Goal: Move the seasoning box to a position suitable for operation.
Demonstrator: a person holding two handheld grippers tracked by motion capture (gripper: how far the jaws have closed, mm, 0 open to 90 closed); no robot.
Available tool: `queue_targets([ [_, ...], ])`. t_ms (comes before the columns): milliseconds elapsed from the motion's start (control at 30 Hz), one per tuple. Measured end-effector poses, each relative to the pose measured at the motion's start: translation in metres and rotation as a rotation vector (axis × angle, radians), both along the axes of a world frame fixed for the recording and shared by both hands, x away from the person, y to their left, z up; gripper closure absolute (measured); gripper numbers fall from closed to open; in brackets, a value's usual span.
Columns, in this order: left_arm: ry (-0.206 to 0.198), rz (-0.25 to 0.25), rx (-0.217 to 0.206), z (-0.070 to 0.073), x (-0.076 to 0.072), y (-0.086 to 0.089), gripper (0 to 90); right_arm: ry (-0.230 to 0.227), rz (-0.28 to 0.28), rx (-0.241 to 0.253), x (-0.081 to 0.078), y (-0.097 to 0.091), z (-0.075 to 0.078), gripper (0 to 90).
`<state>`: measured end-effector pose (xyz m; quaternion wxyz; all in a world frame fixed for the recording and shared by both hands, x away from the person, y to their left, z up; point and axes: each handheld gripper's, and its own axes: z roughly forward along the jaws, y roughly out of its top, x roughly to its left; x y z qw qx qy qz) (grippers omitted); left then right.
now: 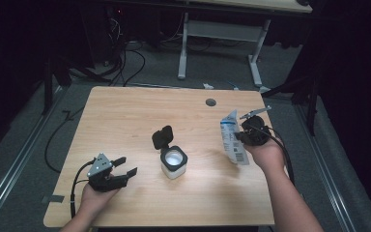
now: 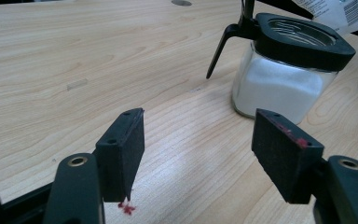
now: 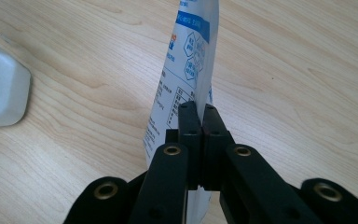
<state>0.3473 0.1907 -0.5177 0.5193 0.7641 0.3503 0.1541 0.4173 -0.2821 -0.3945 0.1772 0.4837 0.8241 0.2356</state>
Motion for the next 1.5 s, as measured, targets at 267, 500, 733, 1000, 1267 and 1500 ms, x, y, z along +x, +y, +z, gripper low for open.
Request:
queue_targets([
  [267, 0.001, -0.001, 0.001, 0.0, 0.0, -0.001, 35.0, -0.038, -0.006, 0.024, -0.007, -0.003, -0.006, 89.6],
  [500, 0.001, -0.004, 0.0, -0.001, 0.0, -0.001, 35.0, -0.083, -0.019, 0.061, -0.016, -0.007, -0.009, 89.6],
  [733, 0.004, -0.005, 0.003, -0.001, 0.0, -0.002, 35.1, -0.129, -0.024, 0.1, -0.026, -0.012, -0.012, 89.5],
  [1000, 0.008, -0.006, 0.006, -0.002, 0.0, -0.002, 35.1, -0.179, -0.038, 0.14, -0.036, -0.019, -0.016, 89.6],
  [1267, 0.007, -0.008, 0.008, -0.002, 0.0, -0.002, 35.1, -0.235, -0.075, 0.209, -0.047, -0.029, -0.024, 89.6],
  [1500, 0.007, -0.009, 0.01, -0.003, 0.0, -0.003, 35.1, -0.286, -0.081, 0.254, -0.056, -0.033, -0.03, 89.5],
])
